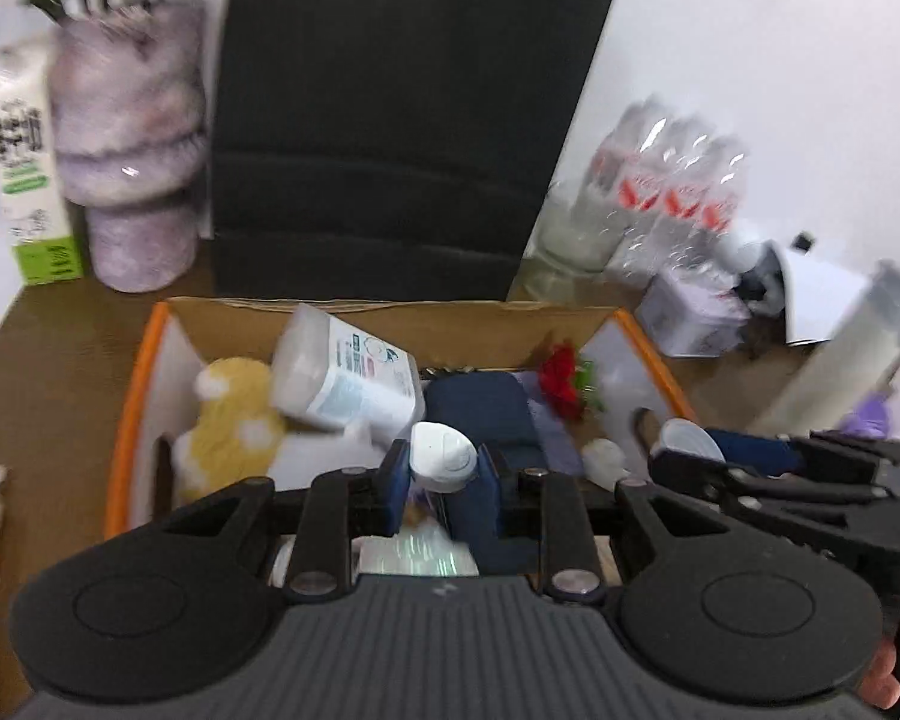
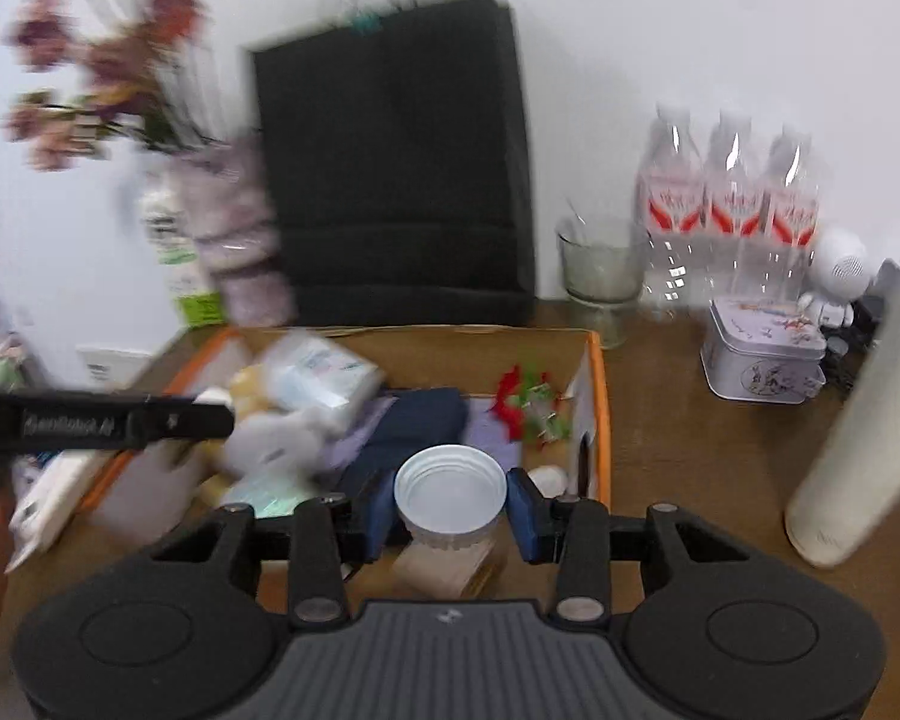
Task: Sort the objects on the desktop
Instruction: 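Carry both lids over the box and open both tools to drop them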
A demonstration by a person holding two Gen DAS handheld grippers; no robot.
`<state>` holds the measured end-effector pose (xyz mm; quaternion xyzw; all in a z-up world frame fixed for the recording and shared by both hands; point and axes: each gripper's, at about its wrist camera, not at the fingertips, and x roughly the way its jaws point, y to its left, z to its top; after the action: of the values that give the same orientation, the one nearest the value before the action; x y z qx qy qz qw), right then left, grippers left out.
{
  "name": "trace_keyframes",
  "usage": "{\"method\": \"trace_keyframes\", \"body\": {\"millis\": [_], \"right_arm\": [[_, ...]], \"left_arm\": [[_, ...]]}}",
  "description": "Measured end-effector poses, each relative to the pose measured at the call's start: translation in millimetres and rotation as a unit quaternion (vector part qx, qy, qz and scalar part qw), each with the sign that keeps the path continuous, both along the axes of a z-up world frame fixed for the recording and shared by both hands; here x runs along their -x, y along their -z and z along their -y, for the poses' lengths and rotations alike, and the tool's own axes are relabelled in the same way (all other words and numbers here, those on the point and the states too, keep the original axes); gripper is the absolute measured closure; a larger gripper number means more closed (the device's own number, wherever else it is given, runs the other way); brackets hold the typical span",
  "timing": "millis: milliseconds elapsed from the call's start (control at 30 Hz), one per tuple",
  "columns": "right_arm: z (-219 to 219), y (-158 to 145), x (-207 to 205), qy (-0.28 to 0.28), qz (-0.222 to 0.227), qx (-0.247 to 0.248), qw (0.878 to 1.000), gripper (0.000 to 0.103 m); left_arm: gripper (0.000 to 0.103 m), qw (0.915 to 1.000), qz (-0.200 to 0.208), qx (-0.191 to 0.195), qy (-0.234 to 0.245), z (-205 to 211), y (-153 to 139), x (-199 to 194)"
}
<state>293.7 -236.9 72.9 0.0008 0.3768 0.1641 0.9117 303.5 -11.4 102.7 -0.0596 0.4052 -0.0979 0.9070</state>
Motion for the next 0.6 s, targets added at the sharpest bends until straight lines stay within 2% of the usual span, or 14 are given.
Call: {"method": "trace_keyframes", "body": {"millis": [100, 133, 167, 233, 300, 400, 467, 533, 600], "right_arm": [[-8, 26, -48, 0.007, -0.043, -0.012, 0.999, 0.064], [-11, 34, -58, 0.006, -0.054, -0.012, 0.998, 0.063], [-13, 40, -66, 0.008, -0.062, -0.01, 0.998, 0.06], [-15, 41, -69, 0.011, -0.048, -0.005, 0.999, 0.048], [-13, 35, -63, 0.023, -0.027, 0.004, 0.999, 0.035], [-5, 19, -38, 0.032, -0.005, 0.009, 0.999, 0.035], [1, 9, -4, 0.036, 0.025, 0.007, 0.999, 0.032], [7, 1, 33, 0.03, 0.046, -0.002, 0.998, 0.027], [15, 2, 75, 0.022, 0.062, -0.019, 0.998, 0.023]], "left_arm": [[0.072, 0.9991, -0.014, -0.036, 0.016, 7, 22, -30], [0.062, 0.999, -0.02, -0.035, 0.018, 8, 27, -35], [0.044, 0.9993, -0.022, -0.029, 0.007, 4, 30, -39], [0.028, 0.9996, -0.005, -0.01, -0.027, -7, 25, -34], [0.028, 0.999, -0.005, -0.007, -0.043, -16, 17, -28], [0.026, 0.9972, 0.013, -0.02, -0.07, -27, 2, 7], [0.014, 0.9957, 0.044, -0.016, -0.08, -31, -7, 48], [0.006, 0.995, 0.063, -0.001, -0.078, -37, -9, 93], [0.003, 0.9945, 0.061, 0.015, -0.084, -42, -4, 135]]}}
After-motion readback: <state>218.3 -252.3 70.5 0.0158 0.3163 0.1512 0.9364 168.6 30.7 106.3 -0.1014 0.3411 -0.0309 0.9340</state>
